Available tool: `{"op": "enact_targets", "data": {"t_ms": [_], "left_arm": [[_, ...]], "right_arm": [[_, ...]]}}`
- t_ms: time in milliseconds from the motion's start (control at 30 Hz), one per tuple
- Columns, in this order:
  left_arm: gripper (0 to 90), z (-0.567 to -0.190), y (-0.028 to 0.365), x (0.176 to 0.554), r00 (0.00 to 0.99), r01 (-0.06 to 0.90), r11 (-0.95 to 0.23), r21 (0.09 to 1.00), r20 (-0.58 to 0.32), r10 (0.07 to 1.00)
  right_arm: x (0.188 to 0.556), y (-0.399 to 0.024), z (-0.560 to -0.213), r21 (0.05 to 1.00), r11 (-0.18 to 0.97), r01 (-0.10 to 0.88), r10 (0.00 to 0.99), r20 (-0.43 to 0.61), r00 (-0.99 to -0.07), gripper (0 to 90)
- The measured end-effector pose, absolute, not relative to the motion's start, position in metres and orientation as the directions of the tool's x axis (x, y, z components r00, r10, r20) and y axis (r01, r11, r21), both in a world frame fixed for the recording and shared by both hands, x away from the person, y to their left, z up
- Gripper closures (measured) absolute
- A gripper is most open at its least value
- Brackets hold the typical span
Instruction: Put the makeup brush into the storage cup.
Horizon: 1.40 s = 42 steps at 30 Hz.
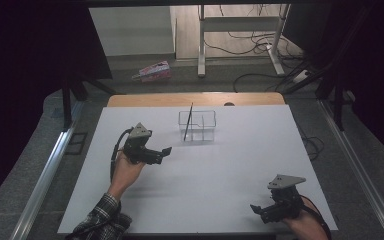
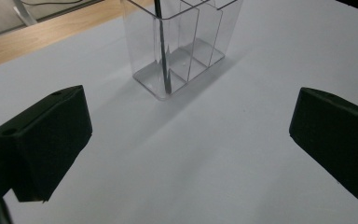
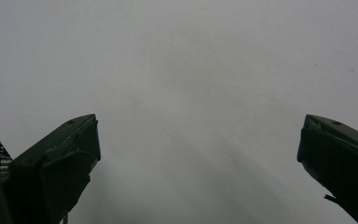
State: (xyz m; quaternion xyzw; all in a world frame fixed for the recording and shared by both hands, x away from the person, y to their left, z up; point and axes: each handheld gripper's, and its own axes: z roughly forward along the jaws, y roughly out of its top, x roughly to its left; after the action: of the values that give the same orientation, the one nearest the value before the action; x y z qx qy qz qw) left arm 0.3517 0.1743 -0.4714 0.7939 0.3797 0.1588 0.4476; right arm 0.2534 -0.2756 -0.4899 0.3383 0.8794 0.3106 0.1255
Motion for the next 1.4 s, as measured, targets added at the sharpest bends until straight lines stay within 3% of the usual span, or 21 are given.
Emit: {"op": "enact_targets", "data": {"t_ms": [1400], "left_arm": [[0.0,-0.476,0.201,0.311,0.651,0.473,-0.316,0.823,-0.085,0.754]], "right_arm": [[0.253,-0.277,-0.489,0.642,0.563,0.521,0.679,0.0,-0.734,0.0]]}}
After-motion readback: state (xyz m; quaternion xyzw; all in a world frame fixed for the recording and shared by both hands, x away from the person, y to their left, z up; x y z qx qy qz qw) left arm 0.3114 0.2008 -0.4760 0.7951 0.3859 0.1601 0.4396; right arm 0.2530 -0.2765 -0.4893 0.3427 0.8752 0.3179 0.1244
